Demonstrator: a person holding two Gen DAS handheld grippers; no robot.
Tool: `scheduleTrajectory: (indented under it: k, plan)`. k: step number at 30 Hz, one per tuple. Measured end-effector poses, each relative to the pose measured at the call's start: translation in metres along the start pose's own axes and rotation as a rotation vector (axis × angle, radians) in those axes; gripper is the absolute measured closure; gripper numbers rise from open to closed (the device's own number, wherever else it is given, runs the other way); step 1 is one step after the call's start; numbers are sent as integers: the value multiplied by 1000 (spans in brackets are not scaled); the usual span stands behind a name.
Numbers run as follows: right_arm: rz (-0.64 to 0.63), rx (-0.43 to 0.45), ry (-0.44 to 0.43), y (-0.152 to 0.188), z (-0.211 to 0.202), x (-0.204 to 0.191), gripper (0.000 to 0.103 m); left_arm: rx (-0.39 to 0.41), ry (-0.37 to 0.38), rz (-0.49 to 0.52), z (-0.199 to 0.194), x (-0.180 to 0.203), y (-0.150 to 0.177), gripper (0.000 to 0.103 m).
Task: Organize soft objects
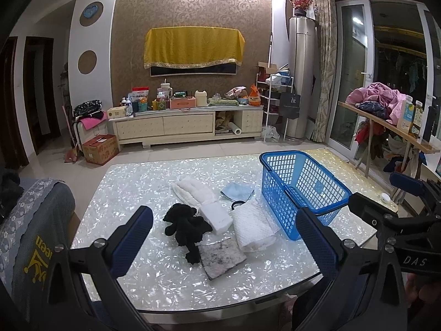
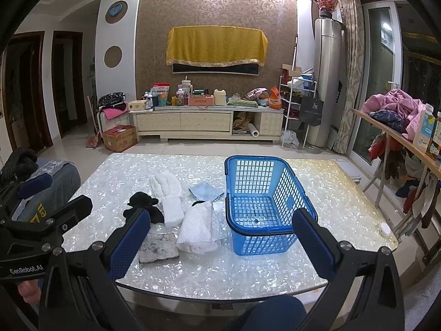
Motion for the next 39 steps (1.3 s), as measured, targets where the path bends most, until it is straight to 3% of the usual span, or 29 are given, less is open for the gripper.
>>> scheduleTrajectory:
  k: [12,18,25,33,36,39]
  plan:
    - [-34,-41,-59,-15,28,-6,0,-53,29,15,20,-19,-24,0]
    - [-57,-119,-132,-16,66,-25,0,-178,42,20,52,-51,-21,0]
    - [-98,-257,-215,4,108,-54,0,-356,-55,7,95,-91,8,0]
    - [-150,-432,-311,42,149,-89,0,-449,-75,-14,124,-116,55,0]
    - [-171,-483,-341,57,160,-101,8,-509,-72,-13,134,-124,76,0]
    - [-196,-538,-364,75,172,-112,9,-542,-65,-34,141,-131,93,0]
Point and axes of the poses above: each gripper's, at about its wrist camera, not at the fingertips, and z roughly the way its jaws point, x to its right, y to its underside, the point moved 2 cm from there along z, roughly the way its jaws point, and after that the axes turned 6 degrees about x, right-handed, at the moved point
